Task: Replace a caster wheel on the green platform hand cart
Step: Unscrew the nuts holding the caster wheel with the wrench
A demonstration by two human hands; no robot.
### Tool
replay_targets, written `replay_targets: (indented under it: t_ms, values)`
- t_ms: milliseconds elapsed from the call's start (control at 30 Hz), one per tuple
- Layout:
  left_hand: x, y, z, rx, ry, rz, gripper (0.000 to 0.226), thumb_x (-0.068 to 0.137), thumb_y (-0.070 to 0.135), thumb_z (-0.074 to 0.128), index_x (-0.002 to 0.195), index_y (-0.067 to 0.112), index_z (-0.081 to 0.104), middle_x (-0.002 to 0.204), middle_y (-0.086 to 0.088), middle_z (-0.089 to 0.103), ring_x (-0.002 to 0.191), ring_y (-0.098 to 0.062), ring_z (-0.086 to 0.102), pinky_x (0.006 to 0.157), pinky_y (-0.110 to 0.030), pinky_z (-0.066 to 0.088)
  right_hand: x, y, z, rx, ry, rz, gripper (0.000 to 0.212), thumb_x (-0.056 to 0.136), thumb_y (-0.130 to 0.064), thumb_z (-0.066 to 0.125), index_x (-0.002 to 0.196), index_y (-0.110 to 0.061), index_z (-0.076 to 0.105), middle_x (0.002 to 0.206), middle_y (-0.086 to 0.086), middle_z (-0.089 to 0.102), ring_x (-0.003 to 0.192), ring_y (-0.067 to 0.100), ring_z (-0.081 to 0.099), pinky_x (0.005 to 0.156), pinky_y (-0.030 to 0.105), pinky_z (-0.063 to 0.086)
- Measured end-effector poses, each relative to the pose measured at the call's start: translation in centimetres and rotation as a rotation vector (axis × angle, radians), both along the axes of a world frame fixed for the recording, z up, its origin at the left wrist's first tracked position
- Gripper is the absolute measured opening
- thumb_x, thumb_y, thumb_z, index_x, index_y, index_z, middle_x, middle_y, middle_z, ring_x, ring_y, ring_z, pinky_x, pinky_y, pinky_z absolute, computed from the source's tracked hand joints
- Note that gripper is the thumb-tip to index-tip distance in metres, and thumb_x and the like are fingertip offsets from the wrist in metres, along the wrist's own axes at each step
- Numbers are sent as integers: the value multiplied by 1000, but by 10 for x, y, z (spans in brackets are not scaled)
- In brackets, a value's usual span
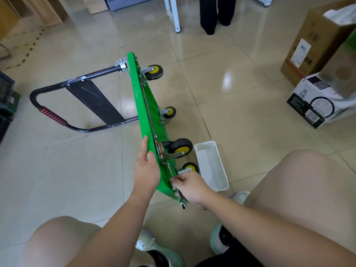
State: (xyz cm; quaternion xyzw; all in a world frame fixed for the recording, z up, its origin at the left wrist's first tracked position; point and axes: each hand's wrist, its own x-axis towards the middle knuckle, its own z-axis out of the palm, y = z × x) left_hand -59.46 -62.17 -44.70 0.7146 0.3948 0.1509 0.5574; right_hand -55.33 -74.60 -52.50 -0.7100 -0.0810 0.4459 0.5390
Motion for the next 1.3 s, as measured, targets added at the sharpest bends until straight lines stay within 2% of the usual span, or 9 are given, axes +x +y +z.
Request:
replay_targets:
  t_ms: [167, 367, 567, 733, 800, 867, 1033, 1200, 1300]
  values:
    - [0, -1, 2, 16, 8, 8, 55, 108, 14, 30, 157, 38, 35, 130, 21, 51, 78, 33, 49, 66, 5, 37, 1, 1, 0, -7, 1, 7, 30, 96, -29, 61, 86, -3, 72, 70, 1, 64, 59, 14, 60, 63, 28, 47]
    - [-1, 0, 0, 34, -8, 3, 55, 108, 18, 30, 157, 42, 35, 142, 20, 51, 87, 32, 50, 86, -18, 40, 1, 2, -2, -25, 52, -25, 24, 97, -27, 61, 93, -8, 75, 71, -3, 64, 58, 11, 61, 64, 28, 51]
    - [-1, 2, -2, 50, 16, -2, 54, 108, 19, 30, 157, 42, 33, 147, 17, 50, 82, 28, 52, 76, -12, 41, -3, 5, -3, 10, 114, -84, 17, 99, -27, 60, 103, -19, 73, 78, -2, 68, 65, 11, 59, 64, 27, 49]
    - [-1, 3, -3, 43, 30, 2, 55, 108, 19, 30, 156, 45, 34, 147, 16, 52, 92, 22, 55, 82, -11, 44, -1, 3, -9, 36, 121, -54, 19, 99, -26, 60, 112, -18, 72, 82, -1, 68, 69, 12, 60, 71, 28, 51]
    - [-1, 3, -2, 40, 33, 4, 55, 108, 19, 30, 156, 45, 34, 144, 19, 53, 92, 22, 55, 78, -6, 43, 2, 3, -17, 28, 104, -32, 22, 98, -25, 62, 118, -18, 71, 90, 1, 72, 73, 12, 63, 75, 29, 54]
    - [0, 3, -1, 38, 32, 9, 55, 108, 20, 30, 156, 46, 34, 144, 20, 53, 97, 17, 57, 81, -10, 44, 4, 5, -28, 9, 72, -26, 29, 96, -24, 64, 125, -17, 68, 101, 1, 74, 79, 13, 67, 82, 30, 57]
    - [1, 1, -4, 41, 55, 25, 55, 108, 18, 30, 155, 45, 35, 113, 34, 61, 70, 15, 57, 63, -7, 44, 9, 15, -57, -39, 15, -64, 35, 96, -14, 64, 130, -16, 65, 130, 5, 67, 118, 20, 62, 108, 39, 47]
    - [3, -1, -3, 47, 65, 32, 54, 108, 14, 31, 156, 39, 36, 118, 38, 56, 77, 28, 52, 68, 3, 39, 24, 36, -78, -52, 43, -127, 31, 94, 9, 54, 114, -6, 73, 109, 3, 68, 111, 24, 60, 112, 39, 41]
    - [3, 1, -4, 42, 93, 40, 54, 108, 14, 32, 155, 42, 37, 87, 54, 54, 71, 28, 51, 66, 4, 38, 32, 44, -92, -26, 44, -123, 40, 93, 14, 51, 100, -13, 79, 102, 4, 69, 104, 25, 61, 111, 40, 42]
